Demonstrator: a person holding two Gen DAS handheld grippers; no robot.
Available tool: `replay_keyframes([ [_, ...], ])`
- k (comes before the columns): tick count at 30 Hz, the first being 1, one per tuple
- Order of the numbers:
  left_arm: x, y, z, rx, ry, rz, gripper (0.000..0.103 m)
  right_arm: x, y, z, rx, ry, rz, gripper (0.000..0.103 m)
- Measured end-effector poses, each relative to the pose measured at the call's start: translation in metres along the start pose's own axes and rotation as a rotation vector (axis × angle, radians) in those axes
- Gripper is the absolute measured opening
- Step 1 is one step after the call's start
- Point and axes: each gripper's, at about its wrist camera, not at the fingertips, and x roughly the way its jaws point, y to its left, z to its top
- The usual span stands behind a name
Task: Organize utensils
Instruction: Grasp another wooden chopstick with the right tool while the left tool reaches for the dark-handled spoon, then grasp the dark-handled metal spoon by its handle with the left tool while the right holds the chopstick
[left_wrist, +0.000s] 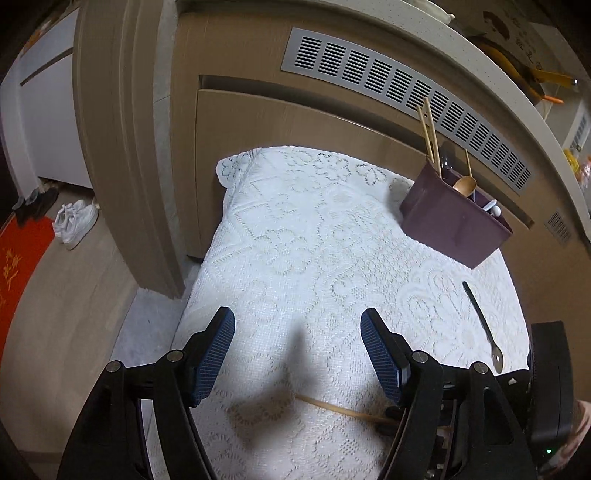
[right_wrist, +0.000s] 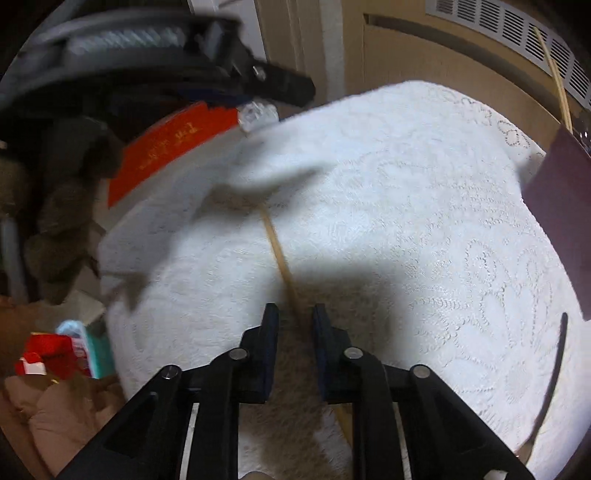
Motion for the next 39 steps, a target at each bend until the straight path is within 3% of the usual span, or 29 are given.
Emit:
replay_keyframes([
  [3,0.006,-0.007,0.005,0.005,0.009,-0.008,0.071,-0.003,-0.001,-0.003,0.003,0.005,-0.013,0.006],
  [7,0.012,-0.024,0.01,0.028,0.021,-0.027,0.071,-0.018,-0.013,-0.013,0.063,-0.022,-0.014,0.006],
  [14,0.03,-0.08,0.008,0.12,0.082,-0.094,0.071,-0.072,-0.09,-0.048,0.331,-0.125,-0.045,0.006],
  [24,0.088,-0.206,-0.017,0.274,0.342,-0.257,0.071,-0.134,-0.177,-0.132,0.648,-0.293,-0.167,0.006],
  [29,0.13,-0.257,-0.015,0.221,0.523,-0.345,0.071,-0.132,-0.194,-0.164,0.739,-0.308,-0.19,0.006],
  [35,0.17,-0.291,0.006,0.205,0.619,-0.245,0.063,-0.135,-0.196,-0.183,0.774,-0.346,-0.189,0.007],
  [39,0.18,-0.305,0.015,0.259,0.607,-0.166,0.057,-0.138,-0.192,-0.189,0.772,-0.37,-0.201,0.007],
])
